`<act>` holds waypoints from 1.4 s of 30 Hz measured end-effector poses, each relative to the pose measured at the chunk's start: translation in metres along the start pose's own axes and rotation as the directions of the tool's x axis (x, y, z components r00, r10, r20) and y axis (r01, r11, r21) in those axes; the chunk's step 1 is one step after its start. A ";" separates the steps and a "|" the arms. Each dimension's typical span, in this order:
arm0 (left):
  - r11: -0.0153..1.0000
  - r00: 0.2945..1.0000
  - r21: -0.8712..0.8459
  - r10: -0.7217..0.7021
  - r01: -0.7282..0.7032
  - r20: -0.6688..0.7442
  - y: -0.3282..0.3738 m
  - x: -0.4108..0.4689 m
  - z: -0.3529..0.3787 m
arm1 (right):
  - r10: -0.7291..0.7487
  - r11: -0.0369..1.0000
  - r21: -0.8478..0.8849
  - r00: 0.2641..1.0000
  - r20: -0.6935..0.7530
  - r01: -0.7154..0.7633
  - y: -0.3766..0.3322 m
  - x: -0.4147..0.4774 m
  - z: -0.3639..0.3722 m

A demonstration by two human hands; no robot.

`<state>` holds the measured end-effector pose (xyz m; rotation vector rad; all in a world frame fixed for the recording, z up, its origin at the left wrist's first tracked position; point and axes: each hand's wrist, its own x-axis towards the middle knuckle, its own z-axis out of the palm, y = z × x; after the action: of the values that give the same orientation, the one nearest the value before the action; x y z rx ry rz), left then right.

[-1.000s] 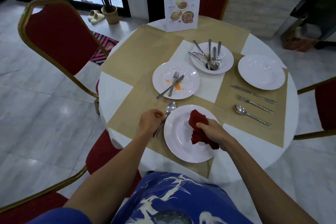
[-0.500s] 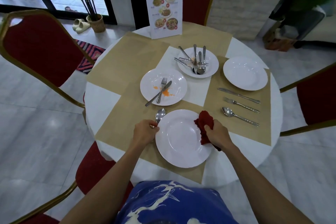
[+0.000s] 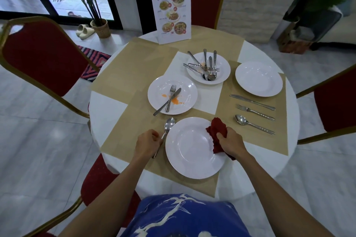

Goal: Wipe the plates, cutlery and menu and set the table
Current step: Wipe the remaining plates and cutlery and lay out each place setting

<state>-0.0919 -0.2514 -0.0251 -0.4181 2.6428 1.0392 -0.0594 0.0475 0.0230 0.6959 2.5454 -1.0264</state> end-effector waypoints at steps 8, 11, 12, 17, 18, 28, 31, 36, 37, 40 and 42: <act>0.991 0.999 0.127 0.039 -0.036 -0.019 -0.008 0.006 -0.011 | -0.071 0.996 0.062 0.997 0.025 0.069 -0.026 -0.007 0.008; 0.989 0.995 0.146 0.024 -0.010 -0.098 -0.021 0.017 -0.031 | -0.121 0.990 0.073 0.992 0.047 0.118 -0.043 -0.013 0.015; 0.989 0.992 0.146 0.008 0.011 -0.122 -0.024 0.021 -0.039 | -0.148 0.987 0.076 0.987 0.058 0.143 -0.049 -0.014 0.020; 0.992 0.986 0.091 -0.076 0.090 -0.148 -0.035 0.040 -0.073 | -0.231 0.969 0.127 0.960 0.157 0.212 -0.084 -0.019 0.043; 0.991 0.985 0.081 -0.092 0.105 -0.144 -0.037 0.043 -0.078 | -0.249 0.965 0.134 0.952 0.176 0.227 -0.093 -0.021 0.046; 0.989 0.986 -0.018 -0.150 0.149 -0.071 -0.055 0.063 -0.103 | -0.330 0.935 0.235 0.894 0.304 0.265 -0.140 -0.025 0.072; 0.990 0.988 -0.029 -0.140 0.138 -0.062 -0.059 0.066 -0.104 | -0.309 0.945 0.202 0.900 0.307 0.256 -0.139 -0.026 0.075; 0.989 0.989 -0.045 -0.140 0.137 -0.057 -0.060 0.069 -0.102 | -0.282 0.952 0.215 0.898 0.337 0.219 -0.131 -0.022 0.076; 0.989 0.988 -0.046 -0.144 0.142 -0.051 -0.060 0.069 -0.101 | -0.275 0.953 0.222 0.898 0.343 0.207 -0.131 -0.022 0.075; 0.987 0.987 -0.031 -0.157 0.156 -0.025 -0.058 0.071 -0.103 | -0.258 0.958 0.214 0.906 0.337 0.193 -0.131 -0.020 0.072; 0.986 0.986 -0.015 -0.165 0.165 -0.011 -0.058 0.073 -0.104 | -0.247 0.961 0.201 0.911 0.330 0.188 -0.131 -0.018 0.069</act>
<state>-0.1529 -0.3758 -0.0130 -0.6370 2.5616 1.0064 -0.1082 -0.0893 0.0559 0.2347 2.2740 -1.3157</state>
